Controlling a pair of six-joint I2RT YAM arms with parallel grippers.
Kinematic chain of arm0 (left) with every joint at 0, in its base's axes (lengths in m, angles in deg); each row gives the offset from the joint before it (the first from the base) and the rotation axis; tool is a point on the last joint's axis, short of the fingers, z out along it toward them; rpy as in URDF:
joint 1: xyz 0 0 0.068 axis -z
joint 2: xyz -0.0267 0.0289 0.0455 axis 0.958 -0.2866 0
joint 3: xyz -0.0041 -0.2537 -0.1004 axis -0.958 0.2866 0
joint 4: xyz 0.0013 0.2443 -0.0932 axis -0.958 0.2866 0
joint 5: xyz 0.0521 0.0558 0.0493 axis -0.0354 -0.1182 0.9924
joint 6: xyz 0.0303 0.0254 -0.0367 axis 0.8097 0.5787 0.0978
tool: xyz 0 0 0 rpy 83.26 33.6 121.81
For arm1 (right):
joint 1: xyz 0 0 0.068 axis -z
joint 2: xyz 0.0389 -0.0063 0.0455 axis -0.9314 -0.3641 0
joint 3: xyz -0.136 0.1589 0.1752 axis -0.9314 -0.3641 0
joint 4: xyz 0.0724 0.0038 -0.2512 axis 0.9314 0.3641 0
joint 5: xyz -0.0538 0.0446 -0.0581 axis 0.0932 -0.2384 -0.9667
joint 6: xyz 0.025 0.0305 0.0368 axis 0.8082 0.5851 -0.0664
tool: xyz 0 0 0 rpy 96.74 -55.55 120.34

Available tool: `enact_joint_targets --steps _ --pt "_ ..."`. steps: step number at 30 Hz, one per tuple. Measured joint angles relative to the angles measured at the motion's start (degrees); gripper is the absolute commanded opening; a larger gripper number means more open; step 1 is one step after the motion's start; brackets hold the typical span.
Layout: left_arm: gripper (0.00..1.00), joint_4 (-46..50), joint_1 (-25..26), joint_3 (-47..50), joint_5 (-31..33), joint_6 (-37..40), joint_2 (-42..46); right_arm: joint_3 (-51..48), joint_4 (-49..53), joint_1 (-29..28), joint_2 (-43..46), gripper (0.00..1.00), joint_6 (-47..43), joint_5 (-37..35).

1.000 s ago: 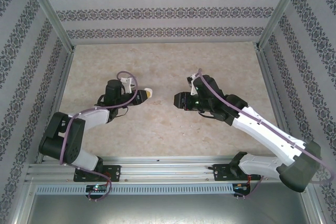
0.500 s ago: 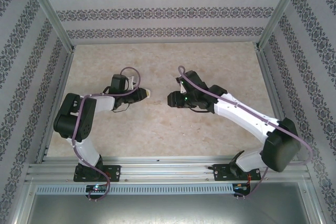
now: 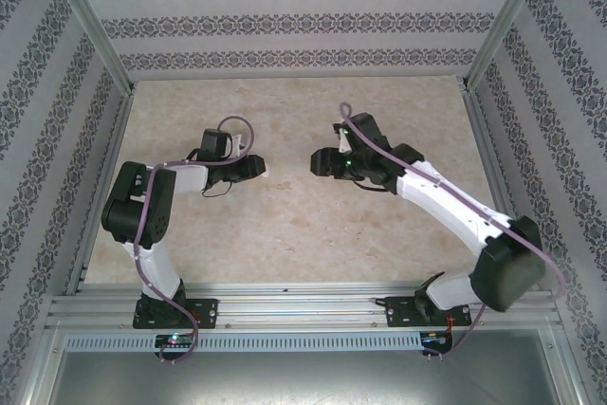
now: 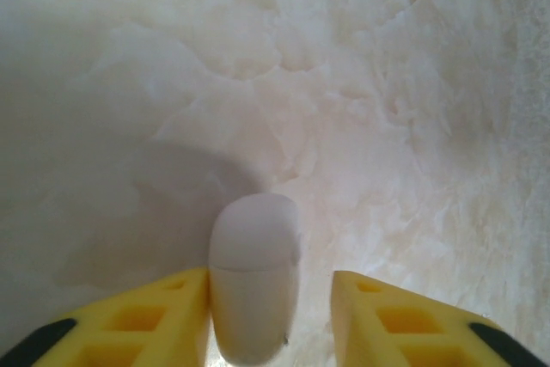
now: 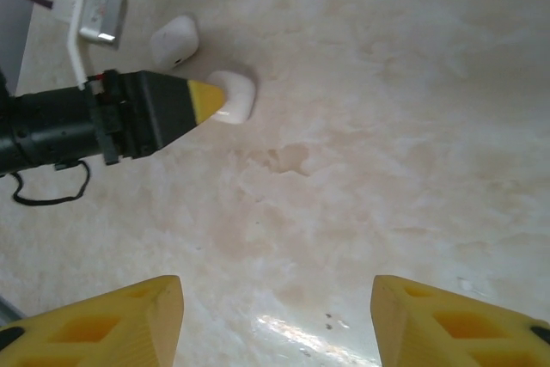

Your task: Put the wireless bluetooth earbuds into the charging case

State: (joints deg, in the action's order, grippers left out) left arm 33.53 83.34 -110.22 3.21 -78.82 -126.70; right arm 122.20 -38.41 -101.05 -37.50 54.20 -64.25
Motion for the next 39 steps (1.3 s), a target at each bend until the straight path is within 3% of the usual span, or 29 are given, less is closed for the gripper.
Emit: enact_joint_targets --steps 4,11,14,18,19,20,21,25,31,39 --pt "0.48 3.10 -0.15 -0.31 1.29 2.08 4.24 -3.98 -0.04 3.58 7.39 0.63 -0.37 -1.73" --pt "0.54 8.17 -2.97 -0.31 3.30 6.05 13.51 -12.94 0.63 15.08 19.74 0.71 -2.67 -5.88" --pt "0.60 10.97 -4.31 -0.31 5.09 9.22 19.54 -15.85 1.18 18.78 24.00 0.80 -4.02 -8.90" --pt "0.77 14.01 -5.16 -0.28 9.38 14.88 28.72 -19.34 0.50 22.69 28.33 0.93 -6.43 -13.14" --pt "0.84 14.45 -5.25 -0.24 10.78 15.85 30.51 -20.50 -0.22 23.37 29.16 0.96 -7.26 -13.99" --pt "0.98 14.56 -5.33 0.17 12.57 17.40 32.83 -21.79 -1.09 23.87 29.88 0.98 -7.89 -14.84" --pt "1.00 14.60 -5.51 0.92 14.53 18.64 35.08 -23.08 -2.10 24.28 30.34 0.98 -8.68 -15.54" --pt "1.00 13.05 -6.64 8.22 22.23 21.20 42.93 -27.98 -7.21 25.16 30.21 0.98 -11.02 -17.79" --pt "1.00 6.67 -7.13 27.34 31.52 20.92 51.47 -38.07 -20.31 25.18 29.81 0.98 -14.73 -21.07" --pt "1.00 -8.26 -7.13 40.92 38.58 23.67 54.40 -42.16 -31.67 25.94 27.43 0.98 -20.70 -25.35"
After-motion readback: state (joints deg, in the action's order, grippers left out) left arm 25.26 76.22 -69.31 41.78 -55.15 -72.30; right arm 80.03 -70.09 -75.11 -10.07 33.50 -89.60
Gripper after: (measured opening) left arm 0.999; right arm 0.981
